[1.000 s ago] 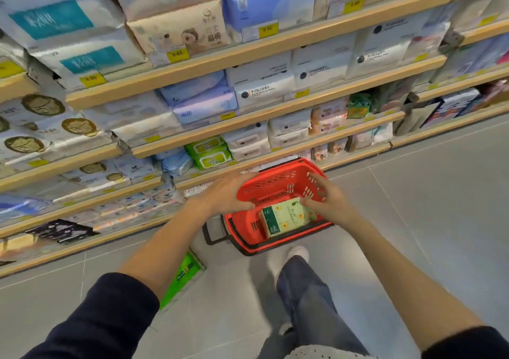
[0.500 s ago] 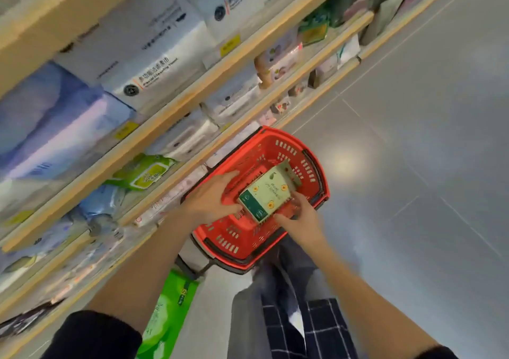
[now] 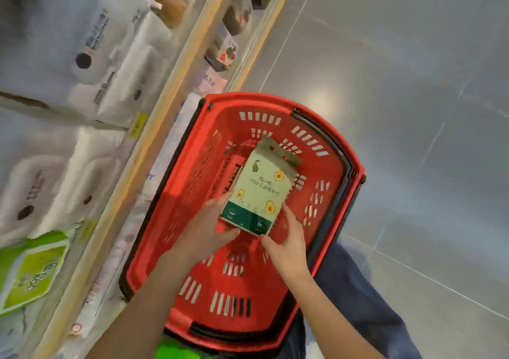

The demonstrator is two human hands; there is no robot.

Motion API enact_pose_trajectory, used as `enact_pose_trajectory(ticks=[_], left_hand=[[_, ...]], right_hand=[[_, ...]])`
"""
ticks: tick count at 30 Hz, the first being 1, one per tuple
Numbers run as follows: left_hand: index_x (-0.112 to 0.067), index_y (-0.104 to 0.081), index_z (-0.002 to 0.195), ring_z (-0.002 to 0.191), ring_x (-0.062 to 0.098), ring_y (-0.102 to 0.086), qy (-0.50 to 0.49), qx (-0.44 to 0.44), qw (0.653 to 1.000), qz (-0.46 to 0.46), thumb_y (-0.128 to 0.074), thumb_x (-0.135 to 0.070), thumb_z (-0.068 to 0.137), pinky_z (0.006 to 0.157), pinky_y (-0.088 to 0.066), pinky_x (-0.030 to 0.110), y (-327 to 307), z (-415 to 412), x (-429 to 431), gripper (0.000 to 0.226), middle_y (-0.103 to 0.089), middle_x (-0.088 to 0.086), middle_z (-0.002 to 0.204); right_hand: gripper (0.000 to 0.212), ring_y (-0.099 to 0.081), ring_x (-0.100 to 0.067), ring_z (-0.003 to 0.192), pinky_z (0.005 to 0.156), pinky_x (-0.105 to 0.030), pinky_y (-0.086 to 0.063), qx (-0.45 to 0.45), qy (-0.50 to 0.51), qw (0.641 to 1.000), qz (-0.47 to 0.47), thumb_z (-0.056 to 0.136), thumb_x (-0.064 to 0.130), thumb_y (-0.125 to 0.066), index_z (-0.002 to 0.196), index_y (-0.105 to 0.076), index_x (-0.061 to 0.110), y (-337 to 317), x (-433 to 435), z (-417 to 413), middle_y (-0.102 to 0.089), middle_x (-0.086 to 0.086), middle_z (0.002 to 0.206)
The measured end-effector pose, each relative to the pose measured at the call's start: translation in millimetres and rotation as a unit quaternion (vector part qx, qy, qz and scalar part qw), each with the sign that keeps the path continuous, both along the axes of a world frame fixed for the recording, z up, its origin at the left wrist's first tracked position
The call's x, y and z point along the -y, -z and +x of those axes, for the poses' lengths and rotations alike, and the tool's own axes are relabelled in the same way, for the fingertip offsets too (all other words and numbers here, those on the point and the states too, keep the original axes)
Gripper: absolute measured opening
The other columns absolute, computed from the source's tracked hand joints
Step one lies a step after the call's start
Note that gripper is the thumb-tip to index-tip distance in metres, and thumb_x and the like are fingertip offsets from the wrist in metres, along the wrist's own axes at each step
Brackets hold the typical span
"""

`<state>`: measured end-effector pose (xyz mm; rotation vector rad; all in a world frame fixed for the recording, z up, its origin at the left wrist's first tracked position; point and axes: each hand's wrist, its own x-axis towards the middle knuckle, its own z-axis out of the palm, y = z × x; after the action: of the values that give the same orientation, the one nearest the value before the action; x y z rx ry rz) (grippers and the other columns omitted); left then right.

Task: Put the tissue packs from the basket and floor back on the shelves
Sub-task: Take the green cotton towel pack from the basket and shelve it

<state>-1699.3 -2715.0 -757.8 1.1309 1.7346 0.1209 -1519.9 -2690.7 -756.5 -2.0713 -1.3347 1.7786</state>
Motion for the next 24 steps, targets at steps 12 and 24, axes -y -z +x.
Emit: enact_pose_trajectory(ticks=[12,24], left_hand=[[-0.041,-0.003,0.145,0.133,0.024,-0.032,0.059,-0.039,0.997,-0.01,-0.067,-0.027,0.08,0.099,-0.032,0.027,151.0,-2.8,-9.9,0.092,-0.017,0.008,0.15],[-0.065,0.008,0.132,0.14,0.012,-0.023,0.035,0.036,0.998,-0.023,-0.078,-0.027,0.069,0.112,-0.029,0.045,209.3,-5.3,2.3,0.113,-0.016,-0.005,0.156]], right_hand=[[0.087,-0.036,-0.03,0.129,0.108,-0.042,-0.033,0.077,0.1,0.992,-0.001,0.071,0.003,-0.067,0.141,-0.026,0.032,148.3,-6.9,-24.4,-0.023,-0.012,0.146],[0.089,-0.014,-0.023,0.135,0.107,-0.031,-0.019,0.157,0.066,0.984,0.052,0.067,0.022,-0.073,0.141,-0.025,0.035,183.3,10.5,-46.4,-0.014,-0.011,0.151]])
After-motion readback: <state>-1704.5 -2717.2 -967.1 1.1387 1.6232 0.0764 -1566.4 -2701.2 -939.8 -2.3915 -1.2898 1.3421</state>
